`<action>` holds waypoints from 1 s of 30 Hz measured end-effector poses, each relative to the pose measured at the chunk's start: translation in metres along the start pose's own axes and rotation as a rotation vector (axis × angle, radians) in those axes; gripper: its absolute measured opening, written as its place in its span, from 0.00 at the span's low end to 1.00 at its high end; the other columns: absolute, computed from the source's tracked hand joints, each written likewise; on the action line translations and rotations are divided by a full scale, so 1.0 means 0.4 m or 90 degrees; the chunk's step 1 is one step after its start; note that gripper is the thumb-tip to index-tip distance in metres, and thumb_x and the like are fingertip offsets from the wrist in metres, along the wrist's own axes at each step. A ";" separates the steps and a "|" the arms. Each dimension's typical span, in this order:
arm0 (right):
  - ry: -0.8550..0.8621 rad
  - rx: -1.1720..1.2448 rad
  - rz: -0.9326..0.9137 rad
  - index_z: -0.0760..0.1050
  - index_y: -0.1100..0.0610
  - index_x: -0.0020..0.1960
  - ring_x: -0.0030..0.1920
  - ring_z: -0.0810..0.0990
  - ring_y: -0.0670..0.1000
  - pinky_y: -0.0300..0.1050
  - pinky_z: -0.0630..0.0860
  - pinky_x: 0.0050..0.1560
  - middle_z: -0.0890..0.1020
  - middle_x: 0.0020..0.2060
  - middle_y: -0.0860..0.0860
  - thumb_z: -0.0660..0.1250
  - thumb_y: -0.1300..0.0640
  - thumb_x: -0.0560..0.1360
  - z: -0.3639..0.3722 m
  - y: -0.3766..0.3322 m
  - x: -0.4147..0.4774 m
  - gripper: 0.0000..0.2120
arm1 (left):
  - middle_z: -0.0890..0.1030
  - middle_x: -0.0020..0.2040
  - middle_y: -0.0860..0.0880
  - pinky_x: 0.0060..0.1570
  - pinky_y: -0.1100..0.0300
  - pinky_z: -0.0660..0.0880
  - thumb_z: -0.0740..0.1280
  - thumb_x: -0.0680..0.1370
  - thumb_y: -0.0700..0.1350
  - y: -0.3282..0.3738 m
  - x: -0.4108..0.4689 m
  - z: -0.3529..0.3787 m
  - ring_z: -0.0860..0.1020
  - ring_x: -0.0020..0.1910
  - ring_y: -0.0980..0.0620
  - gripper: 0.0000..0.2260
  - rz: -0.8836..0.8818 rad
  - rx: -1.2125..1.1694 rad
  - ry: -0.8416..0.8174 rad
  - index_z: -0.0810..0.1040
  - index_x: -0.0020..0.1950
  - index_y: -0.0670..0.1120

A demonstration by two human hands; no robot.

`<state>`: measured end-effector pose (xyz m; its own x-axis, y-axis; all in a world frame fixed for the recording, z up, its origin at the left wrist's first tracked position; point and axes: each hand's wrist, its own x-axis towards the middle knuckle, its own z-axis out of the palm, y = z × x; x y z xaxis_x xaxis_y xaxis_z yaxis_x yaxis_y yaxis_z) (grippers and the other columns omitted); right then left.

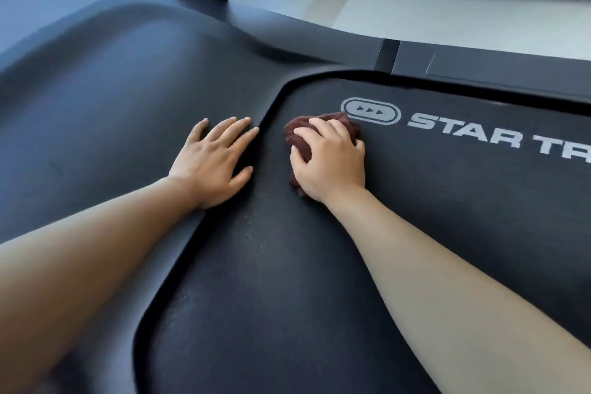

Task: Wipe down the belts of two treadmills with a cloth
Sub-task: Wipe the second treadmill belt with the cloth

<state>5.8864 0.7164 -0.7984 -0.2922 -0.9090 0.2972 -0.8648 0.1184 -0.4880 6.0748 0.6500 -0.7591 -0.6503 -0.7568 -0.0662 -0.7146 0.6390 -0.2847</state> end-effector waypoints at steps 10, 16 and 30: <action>-0.049 -0.064 0.039 0.73 0.48 0.63 0.66 0.66 0.52 0.55 0.65 0.57 0.72 0.65 0.47 0.59 0.43 0.73 0.014 -0.024 0.058 0.20 | 0.54 0.77 0.50 0.72 0.46 0.45 0.46 0.77 0.59 -0.005 0.015 0.026 0.51 0.76 0.51 0.31 -0.001 0.015 0.029 0.50 0.77 0.48; 0.016 -0.062 0.022 0.75 0.46 0.61 0.65 0.68 0.52 0.57 0.67 0.56 0.74 0.64 0.46 0.58 0.43 0.72 0.001 -0.008 -0.019 0.20 | 0.56 0.77 0.51 0.72 0.46 0.47 0.42 0.76 0.59 -0.005 0.015 0.027 0.53 0.76 0.51 0.31 -0.005 0.003 0.052 0.53 0.77 0.48; -0.046 -0.085 0.044 0.76 0.48 0.58 0.63 0.68 0.53 0.54 0.65 0.55 0.75 0.60 0.46 0.59 0.45 0.73 0.063 -0.039 0.182 0.16 | 0.56 0.77 0.49 0.71 0.44 0.47 0.46 0.78 0.57 -0.013 0.018 0.039 0.54 0.75 0.49 0.28 -0.004 0.011 0.064 0.54 0.76 0.47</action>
<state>5.8888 0.6385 -0.7898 -0.3267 -0.9225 0.2054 -0.8916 0.2287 -0.3908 6.0780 0.6392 -0.7729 -0.6687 -0.7429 0.0313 -0.7149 0.6308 -0.3015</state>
